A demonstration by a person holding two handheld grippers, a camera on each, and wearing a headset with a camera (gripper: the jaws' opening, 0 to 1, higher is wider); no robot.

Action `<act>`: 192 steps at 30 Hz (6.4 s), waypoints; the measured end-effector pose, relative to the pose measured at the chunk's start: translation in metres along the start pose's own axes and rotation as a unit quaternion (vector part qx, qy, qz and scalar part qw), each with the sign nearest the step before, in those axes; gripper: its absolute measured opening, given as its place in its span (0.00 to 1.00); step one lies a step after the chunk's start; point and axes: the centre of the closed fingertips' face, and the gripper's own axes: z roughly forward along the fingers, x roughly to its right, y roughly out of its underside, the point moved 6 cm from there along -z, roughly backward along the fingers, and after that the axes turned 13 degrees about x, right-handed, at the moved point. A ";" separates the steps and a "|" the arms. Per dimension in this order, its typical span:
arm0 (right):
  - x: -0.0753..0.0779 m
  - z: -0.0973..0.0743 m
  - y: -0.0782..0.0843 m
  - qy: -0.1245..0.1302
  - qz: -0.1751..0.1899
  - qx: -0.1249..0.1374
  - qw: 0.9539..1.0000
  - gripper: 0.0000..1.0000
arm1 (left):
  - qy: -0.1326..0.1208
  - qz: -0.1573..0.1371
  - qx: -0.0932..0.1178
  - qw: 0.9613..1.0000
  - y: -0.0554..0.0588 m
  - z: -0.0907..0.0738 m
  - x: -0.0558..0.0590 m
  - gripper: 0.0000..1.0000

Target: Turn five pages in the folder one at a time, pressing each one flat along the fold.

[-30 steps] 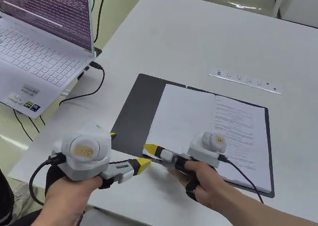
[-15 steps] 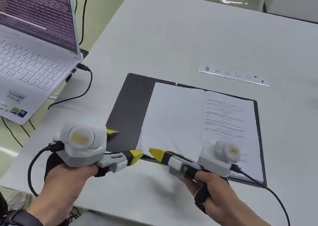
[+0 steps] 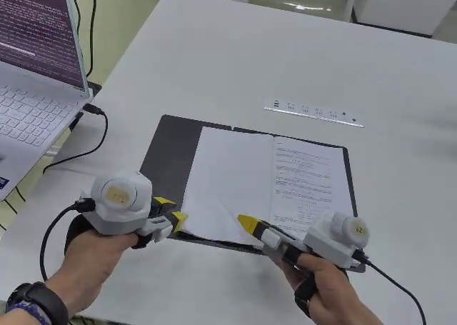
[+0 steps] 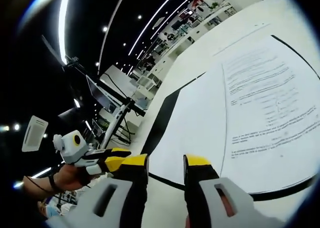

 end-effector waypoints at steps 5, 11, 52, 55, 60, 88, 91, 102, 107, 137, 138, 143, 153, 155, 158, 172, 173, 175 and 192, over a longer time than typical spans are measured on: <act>0.005 -0.005 0.001 0.009 0.001 -0.001 1.000 0.24 | 0.002 -0.035 -0.007 0.999 0.014 0.020 -0.004 0.05; 0.013 -0.006 -0.002 0.013 -0.005 -0.003 1.000 0.25 | -0.018 -0.048 -0.038 0.998 0.033 0.029 -0.006 0.02; 0.075 0.064 -0.055 0.044 0.012 0.046 0.998 0.00 | -0.021 -0.033 -0.085 0.996 0.051 0.028 -0.008 0.00; 0.081 0.068 -0.053 0.049 0.010 0.041 0.998 0.00 | -0.020 -0.033 -0.086 0.996 0.051 0.028 -0.008 0.00; 0.080 0.076 -0.059 0.046 0.023 0.055 0.997 0.00 | -0.022 -0.034 -0.088 0.995 0.051 0.029 -0.009 0.00; 0.076 0.117 -0.094 0.093 0.072 0.168 0.979 0.00 | -0.027 -0.034 -0.091 0.995 0.051 0.029 -0.008 0.00; 0.078 0.122 -0.099 0.095 0.074 0.173 0.977 0.00 | -0.026 -0.034 -0.091 0.995 0.051 0.029 -0.008 0.00; 0.093 0.145 -0.121 0.112 0.098 0.203 0.968 0.00 | -0.026 -0.026 -0.088 0.995 0.051 0.029 -0.008 0.00; 0.110 0.163 -0.134 0.118 0.106 0.194 0.968 0.00 | -0.024 -0.027 -0.089 0.995 0.052 0.029 -0.008 0.00; 0.076 0.113 -0.088 0.050 0.064 0.147 0.986 0.00 | -0.023 -0.028 -0.070 0.997 0.053 0.027 -0.007 0.00; 0.073 0.111 -0.086 0.049 0.064 0.146 0.986 0.00 | -0.022 -0.021 -0.073 0.997 0.053 0.027 -0.007 0.00; 0.068 0.098 -0.076 0.043 0.060 0.143 0.987 0.00 | -0.018 -0.011 -0.071 0.997 0.053 0.027 -0.007 0.00; 0.067 0.078 -0.060 0.029 0.057 0.138 0.988 0.00 | -0.027 -0.027 -0.063 0.997 0.054 0.027 -0.007 0.00; 0.067 0.075 -0.057 0.028 0.058 0.137 0.988 0.00 | -0.028 -0.028 -0.064 0.997 0.054 0.027 -0.007 0.00; 0.066 0.070 -0.053 0.027 0.059 0.138 0.988 0.00 | -0.030 -0.036 -0.066 0.997 0.054 0.028 -0.007 0.00; 0.070 0.049 -0.035 0.024 0.056 0.132 0.989 0.00 | -0.036 -0.034 -0.072 0.996 0.053 0.028 -0.006 0.00; 0.071 0.048 -0.033 0.024 0.055 0.131 0.990 0.00 | -0.035 -0.034 -0.072 0.996 0.053 0.028 -0.006 0.00; 0.071 0.044 -0.029 0.023 0.055 0.131 0.990 0.00 | -0.035 -0.036 -0.072 0.996 0.053 0.027 -0.006 0.00; 0.060 0.018 -0.004 0.023 0.040 0.114 0.992 0.00 | -0.036 -0.035 -0.069 0.996 0.053 0.027 -0.005 0.00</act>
